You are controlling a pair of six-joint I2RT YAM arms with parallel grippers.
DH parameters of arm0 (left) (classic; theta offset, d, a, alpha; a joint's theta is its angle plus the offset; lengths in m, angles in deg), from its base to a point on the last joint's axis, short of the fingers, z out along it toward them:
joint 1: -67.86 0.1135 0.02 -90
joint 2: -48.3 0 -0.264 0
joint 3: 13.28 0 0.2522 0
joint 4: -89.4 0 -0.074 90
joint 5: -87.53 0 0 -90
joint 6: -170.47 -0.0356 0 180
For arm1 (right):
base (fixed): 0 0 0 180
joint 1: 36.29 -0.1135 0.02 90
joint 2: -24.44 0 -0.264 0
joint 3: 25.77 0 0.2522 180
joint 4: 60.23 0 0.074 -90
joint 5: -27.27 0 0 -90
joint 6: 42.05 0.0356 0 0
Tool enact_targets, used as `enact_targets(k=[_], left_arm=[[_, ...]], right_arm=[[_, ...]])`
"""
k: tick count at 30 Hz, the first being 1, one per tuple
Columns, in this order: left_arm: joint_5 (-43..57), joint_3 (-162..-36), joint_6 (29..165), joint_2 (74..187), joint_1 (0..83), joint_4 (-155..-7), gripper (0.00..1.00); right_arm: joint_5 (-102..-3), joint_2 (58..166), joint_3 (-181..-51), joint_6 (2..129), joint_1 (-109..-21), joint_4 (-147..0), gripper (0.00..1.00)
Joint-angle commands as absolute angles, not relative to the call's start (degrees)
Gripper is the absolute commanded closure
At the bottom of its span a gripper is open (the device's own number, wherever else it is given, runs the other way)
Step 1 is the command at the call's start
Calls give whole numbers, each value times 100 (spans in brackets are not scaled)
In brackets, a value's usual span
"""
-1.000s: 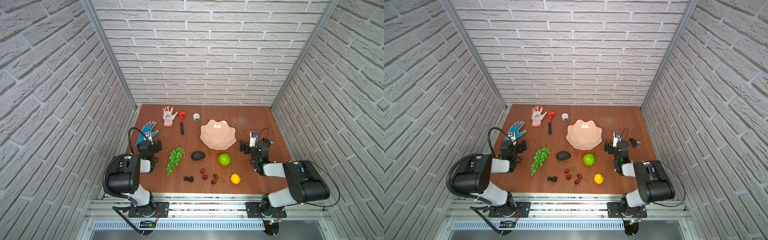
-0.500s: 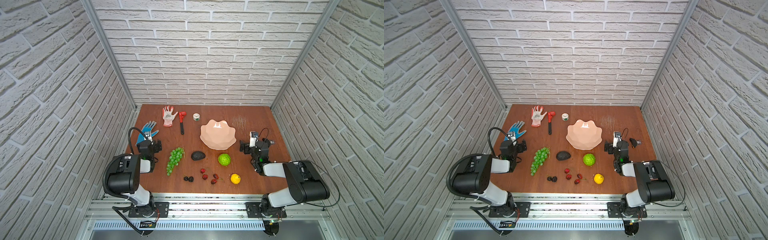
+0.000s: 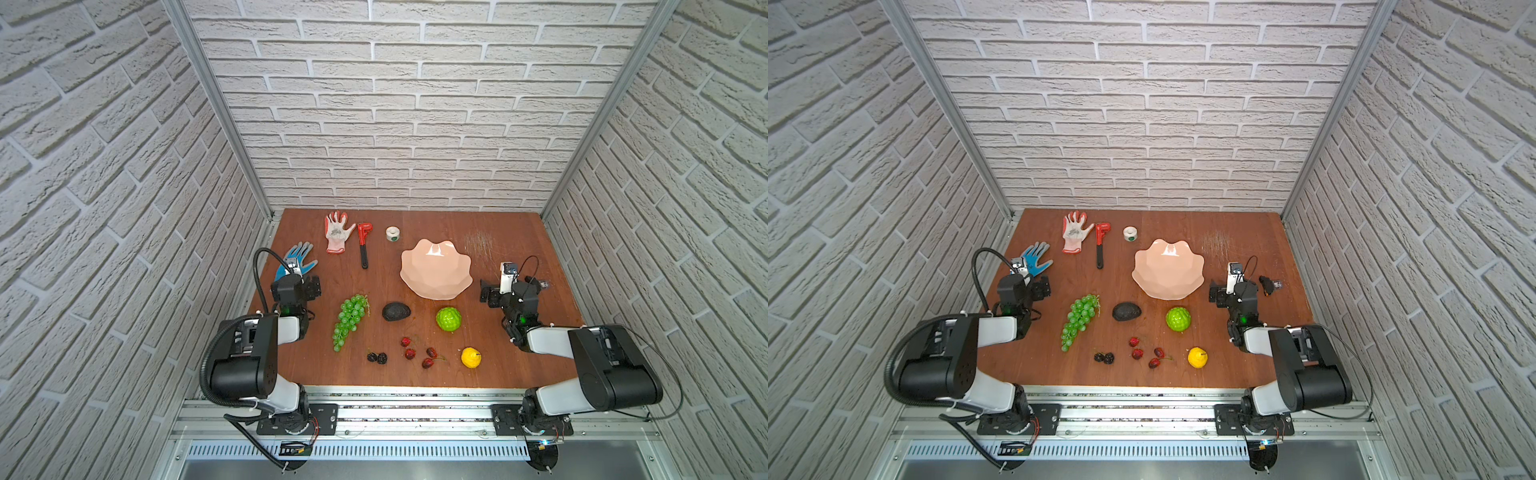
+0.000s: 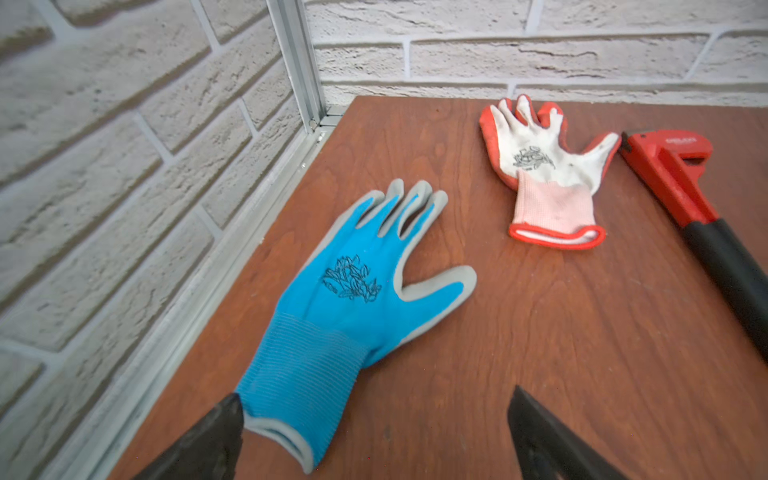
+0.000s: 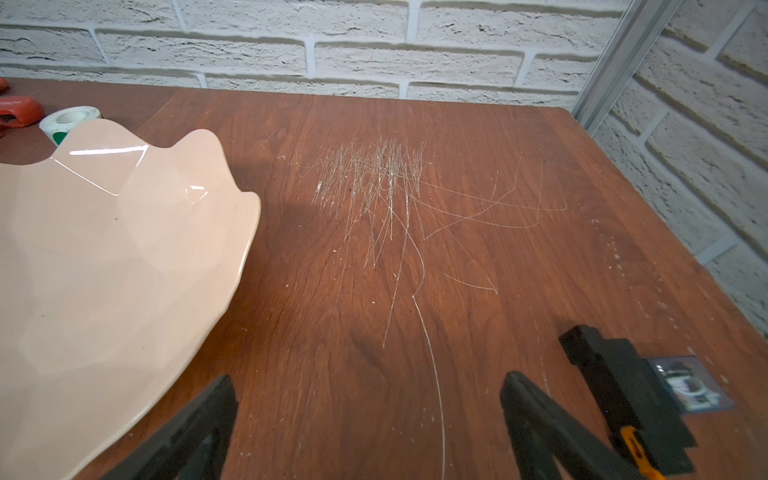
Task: Place and organize the fake fruits in the fruit bowl
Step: 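Reach the left gripper to the dark avocado while the right approaches the green fruit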
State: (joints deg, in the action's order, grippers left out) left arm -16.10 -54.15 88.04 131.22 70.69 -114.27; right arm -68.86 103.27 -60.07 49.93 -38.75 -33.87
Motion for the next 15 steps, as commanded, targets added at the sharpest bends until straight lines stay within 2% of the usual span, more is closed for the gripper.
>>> enact_targets(k=[1, 3, 9, 15], left_arm=[[-1975, -5968, 8933, 12644, 6968, -10314, 2], [-2041, -6500, 9211, 12466, 6920, -9351, 2], [-2230, -7986, 9987, 12389, 6545, -6568, 2], [-1473, -8619, 10427, 12258, 5869, -4908, 2]], right_arm=[[-7093, 9509, -6636, 5128, -3858, -4752, 0], [-7272, 9145, -7097, 5341, -3858, -5707, 0], [-6854, 8390, -8338, 5811, -3913, -7709, 4], [-6386, 8296, -9067, 6146, -4622, -8972, 5]])
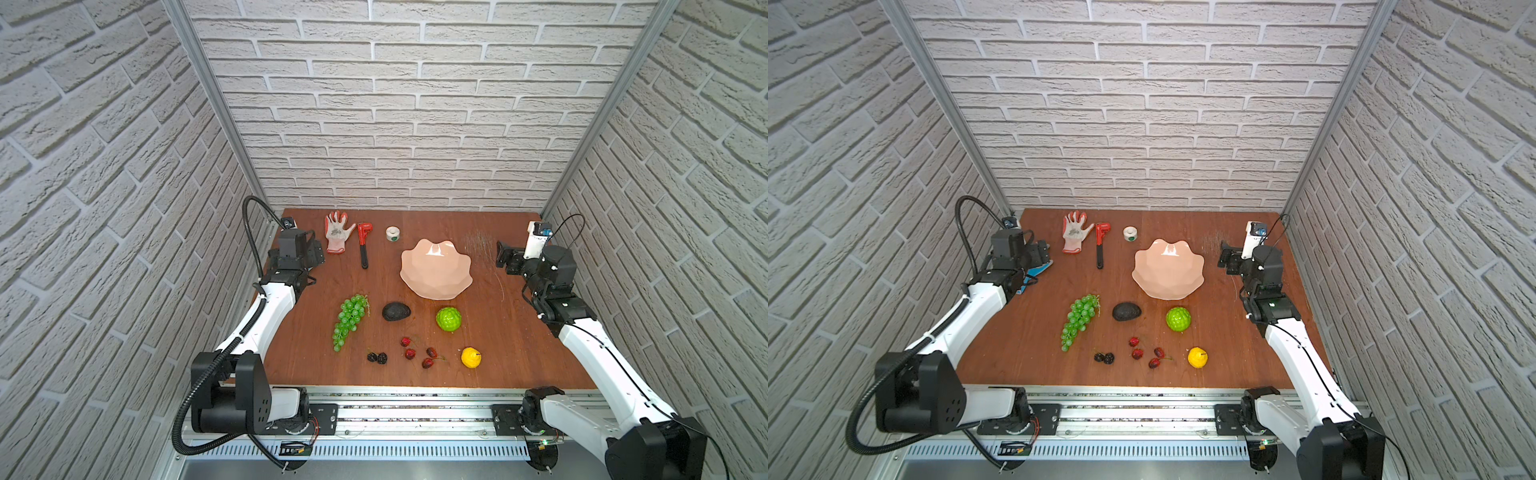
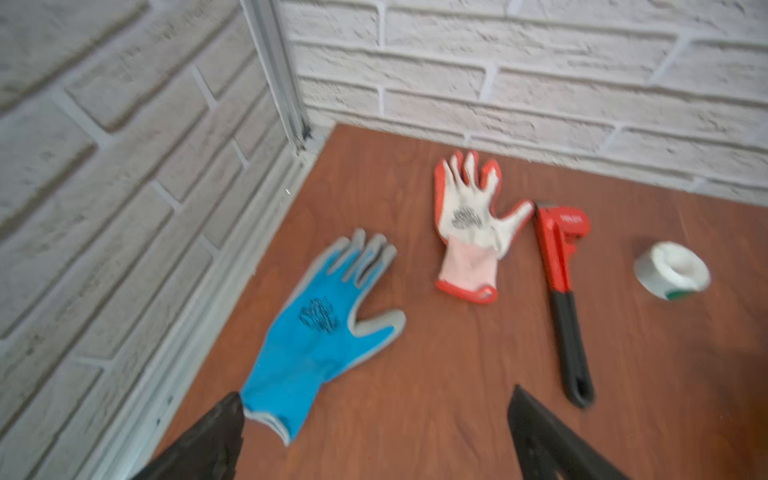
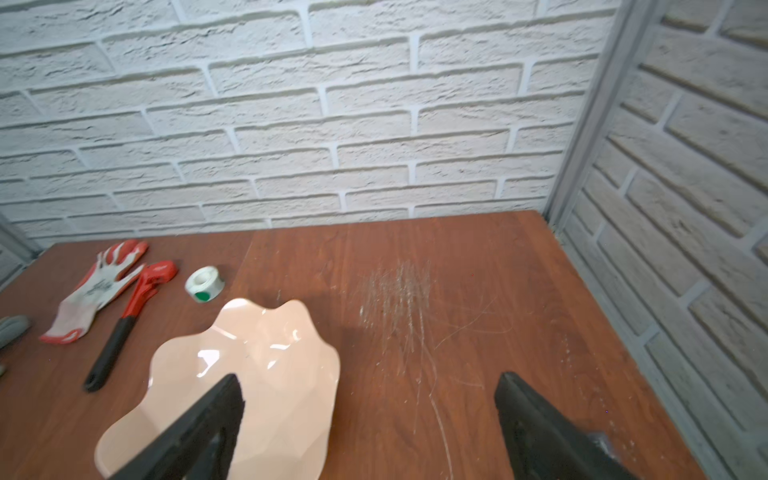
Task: Place and organize the fake fruits in the fruit bowl
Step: 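Reach the left gripper to the dark avocado while the right approaches the green fruit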
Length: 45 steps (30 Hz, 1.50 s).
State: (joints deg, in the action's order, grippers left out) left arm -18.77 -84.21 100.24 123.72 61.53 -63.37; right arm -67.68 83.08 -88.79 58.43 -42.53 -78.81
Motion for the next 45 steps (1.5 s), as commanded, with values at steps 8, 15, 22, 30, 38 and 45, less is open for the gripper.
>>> enact_targets(k=[8, 15, 22, 30, 38, 45], left_arm=[[-247, -8782, 10480, 12335, 4602, -3671, 9], [57, -8911, 10517, 12592, 3667, -3466, 9], [285, -9619, 10209, 13624, 2987, -3513, 14], [412, -10153, 9746, 14534, 2788, -3539, 13], [306, -10444, 9206, 15219, 2787, -3705, 11], [306, -10737, 8864, 15799, 2797, -3549, 11]], right_arm=[[-6066, 8876, -9597, 6264, -5883, -9787, 10], [-6063, 9477, -9914, 6099, -6373, -10108, 10], [-5928, 9586, -9563, 6361, -6437, -10208, 14], [-6131, 9287, -9085, 6474, -6452, -10619, 14], [-6054, 9150, -8942, 6509, -6450, -10637, 13], [-6093, 9080, -8860, 6521, -6450, -10573, 12]])
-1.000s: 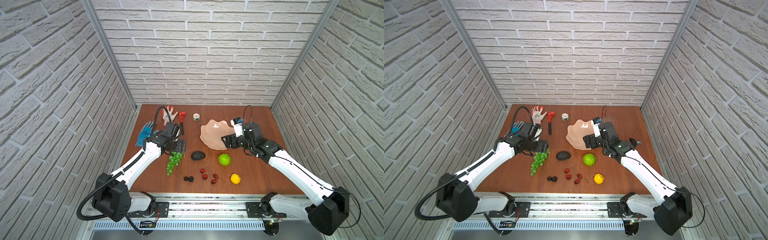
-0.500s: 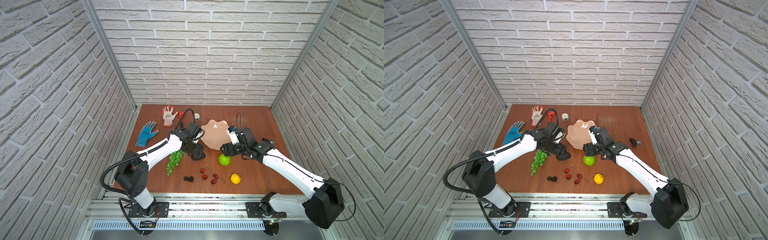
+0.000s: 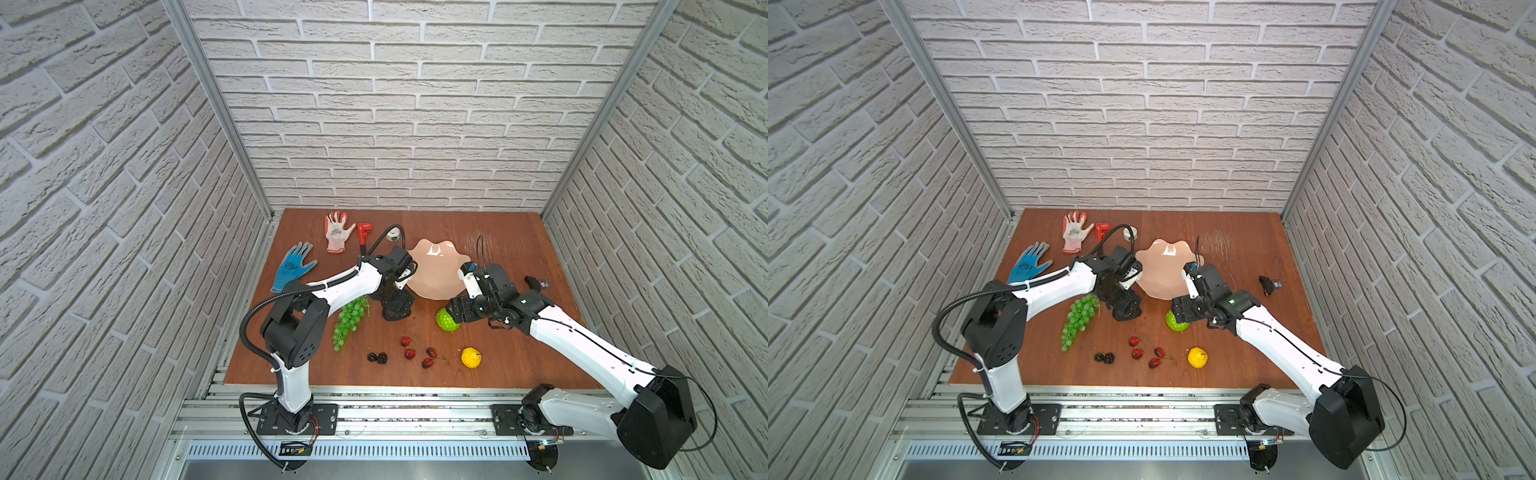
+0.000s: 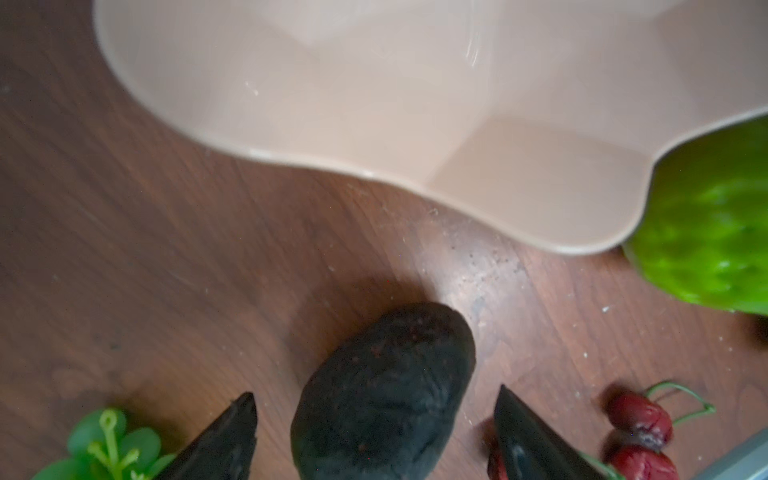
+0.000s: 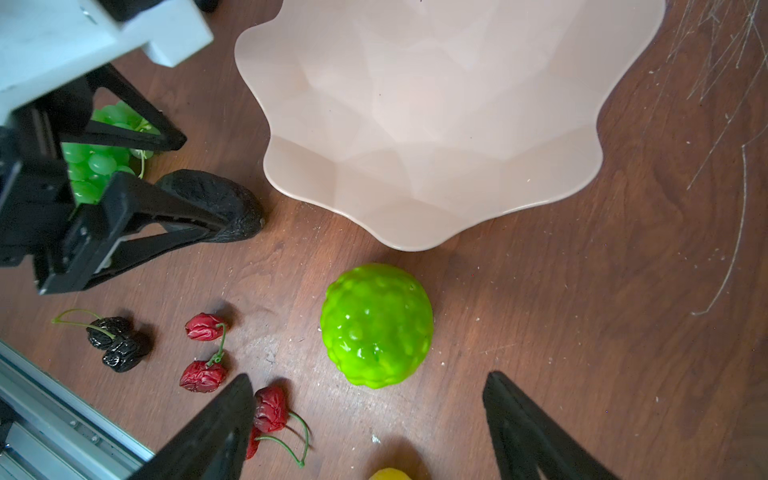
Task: Place and organize the fake fruits in the fruit bowl
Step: 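Reach the left gripper to the dark avocado while the right approaches the green fruit, then close the left gripper on the avocado and lift it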
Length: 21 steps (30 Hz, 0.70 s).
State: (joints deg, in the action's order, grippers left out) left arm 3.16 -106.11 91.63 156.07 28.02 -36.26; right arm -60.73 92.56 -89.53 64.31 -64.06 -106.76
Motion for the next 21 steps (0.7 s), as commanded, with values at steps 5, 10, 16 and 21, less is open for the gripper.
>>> enact_targets(k=[5, 10, 16, 21], left_arm=[[416, -10719, 8768, 15971, 2831, -3590, 12], [498, -10672, 8807, 16022, 2866, -3552, 17], [659, -10529, 8940, 16006, 2866, -3503, 24], [689, -10447, 9007, 15917, 2870, -3467, 26]], right_arm=[[-6108, 9001, -8757, 6570, -6450, -10484, 12], [-6089, 9041, -8724, 6588, -6451, -10427, 12], [-6050, 9084, -8692, 6593, -6451, -10334, 12], [-6010, 9104, -8762, 6485, -6455, -10400, 12]])
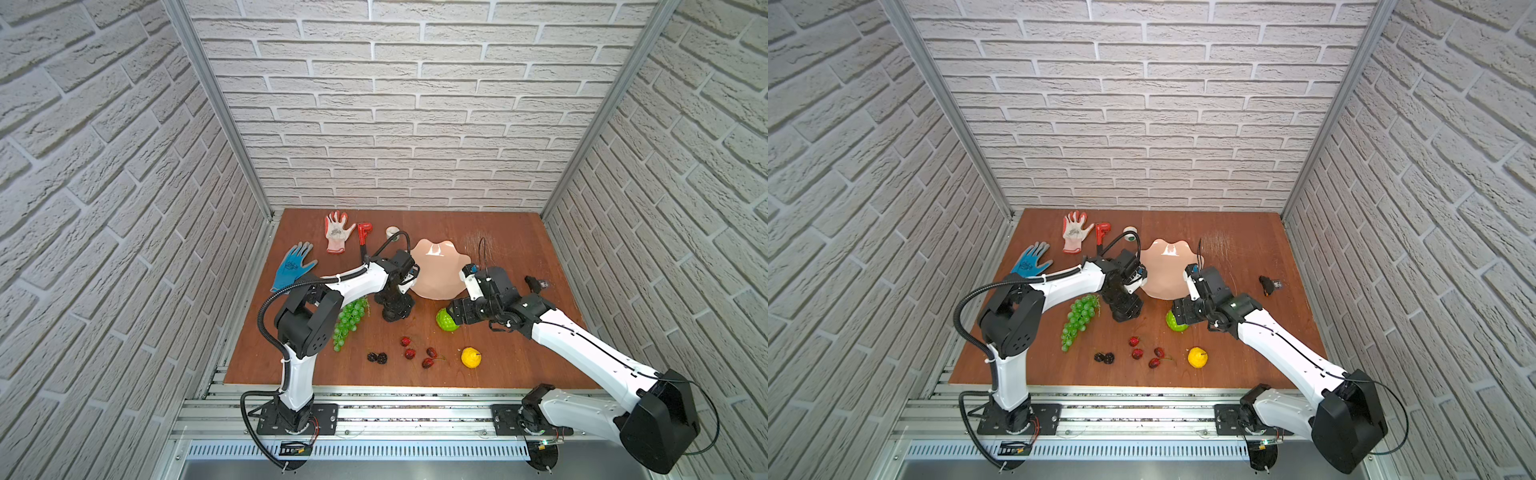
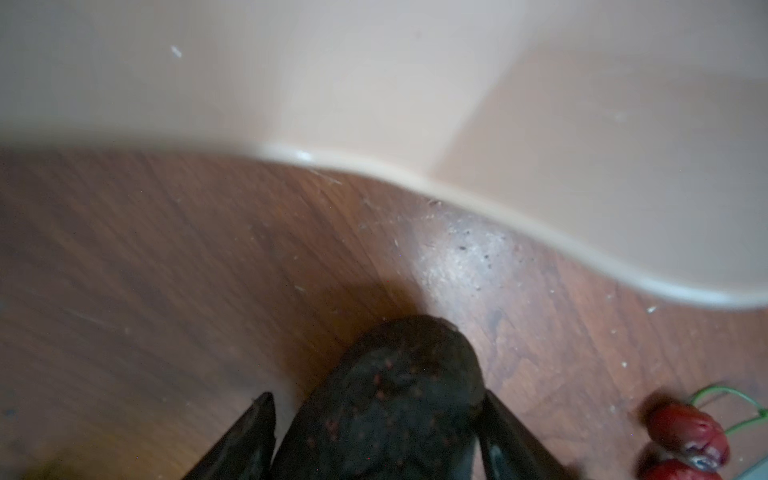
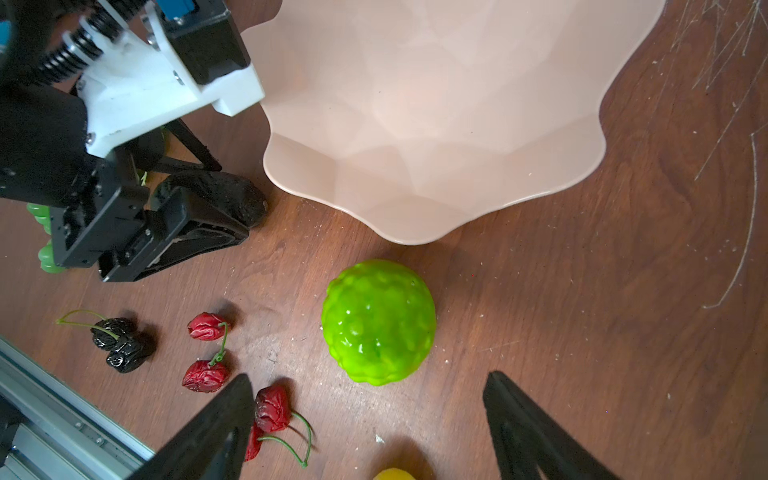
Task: Place and organize the fake fruits in the fruit bowl
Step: 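Close the left gripper on the avocado and lift it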
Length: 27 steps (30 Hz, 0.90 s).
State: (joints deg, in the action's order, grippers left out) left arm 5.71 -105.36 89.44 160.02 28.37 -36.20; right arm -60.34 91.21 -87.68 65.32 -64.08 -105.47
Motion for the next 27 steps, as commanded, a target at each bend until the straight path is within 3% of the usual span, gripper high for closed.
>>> enact_targets(k=[1, 6, 12, 19, 27], left_arm=[[706, -10439, 9016, 15911, 2871, -3443, 25], [726, -10292, 9061, 15789, 2883, -3500, 29], [856, -10412, 9171, 15813, 2901, -3232, 51], [777, -10437, 9249, 15493, 2904, -3065, 66], [902, -11124, 9126, 14806, 2970, -2546, 68]], right_arm=[[-6020, 9098, -8764, 6470, -6451, -10405, 12], [-6011, 9089, -8756, 6455, -6450, -10409, 11], [-6026, 9080, -8752, 6439, -6450, -10386, 12], [-6038, 9079, -8786, 6439, -6452, -10378, 12], [-6170, 9045, -8856, 6461, -6450, -10371, 12]])
